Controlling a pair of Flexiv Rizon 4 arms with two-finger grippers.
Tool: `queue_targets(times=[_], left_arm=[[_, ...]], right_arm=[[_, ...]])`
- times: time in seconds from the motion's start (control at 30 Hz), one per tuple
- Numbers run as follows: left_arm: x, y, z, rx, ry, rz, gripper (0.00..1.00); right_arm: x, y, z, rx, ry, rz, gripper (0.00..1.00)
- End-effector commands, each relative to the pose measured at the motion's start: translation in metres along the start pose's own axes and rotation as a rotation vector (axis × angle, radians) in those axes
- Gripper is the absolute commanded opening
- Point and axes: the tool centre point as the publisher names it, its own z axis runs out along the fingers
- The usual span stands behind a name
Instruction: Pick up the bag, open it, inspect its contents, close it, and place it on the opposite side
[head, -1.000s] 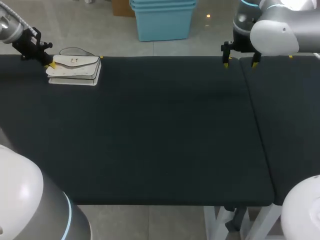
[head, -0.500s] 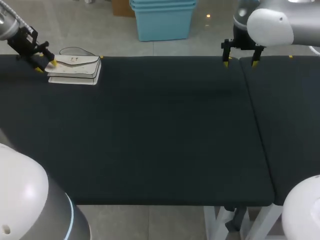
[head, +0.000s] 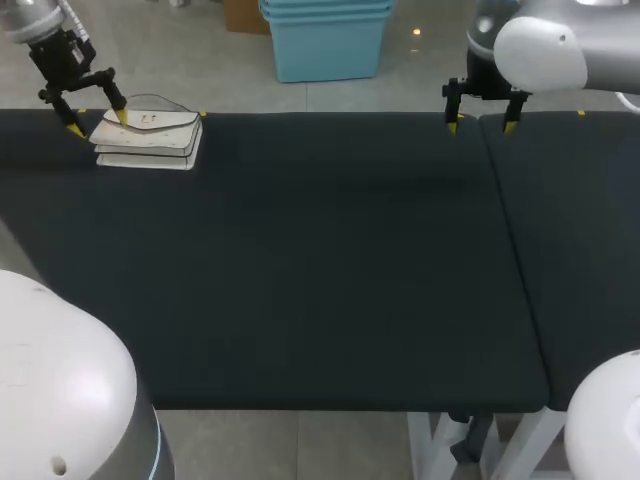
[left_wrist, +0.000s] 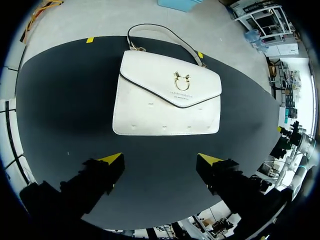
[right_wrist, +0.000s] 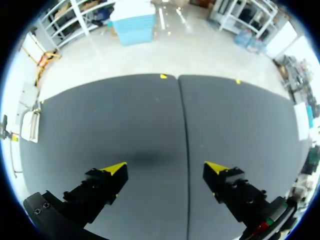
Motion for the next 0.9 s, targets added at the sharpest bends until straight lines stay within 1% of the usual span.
queue_targets(times=[0.03,0.17,0.27,0.43,0.53,0.6,0.67,0.73,0.87,0.9], left_arm=[[0.011,0.023,-0.005,0.084,-0.099,-0.005,1.00],[0.017,0.034,-0.007,0.105,-0.104,0.000,1.00],[0.018,0.037,-0.008,0.126,-0.091,0.006,1.00],[0.010,0.035,0.001,0.129,-0.058,-0.004,1.00],[0.008,0.038,0.001,0.169,-0.037,0.007,1.00],[-0.001,0.036,-0.002,0.223,0.006,0.002,1.00],[-0.015,0.032,0.000,0.245,0.065,-0.017,1.00],[-0.031,0.023,0.006,0.250,0.116,-0.036,1.00],[-0.052,0.007,0.019,0.260,0.200,-0.073,1.00],[-0.059,0.000,0.022,0.257,0.222,-0.079,1.00]], right_arm=[[0.001,0.001,-0.001,0.003,-0.005,0.001,1.00],[0.001,0.001,-0.001,0.003,-0.005,0.001,1.00],[0.001,0.001,-0.001,0.003,-0.005,0.001,1.00],[0.001,0.001,-0.001,0.003,-0.005,0.001,1.00],[0.001,0.001,-0.001,0.003,-0.005,0.001,1.00],[0.001,0.001,-0.001,0.003,-0.005,0.001,1.00],[0.001,0.001,-0.001,0.003,-0.005,0.001,1.00],[0.001,0.001,-0.001,0.003,-0.005,0.001,1.00],[0.001,0.001,-0.001,0.003,-0.005,0.001,1.00],[0.001,0.001,-0.001,0.003,-0.005,0.001,1.00]])
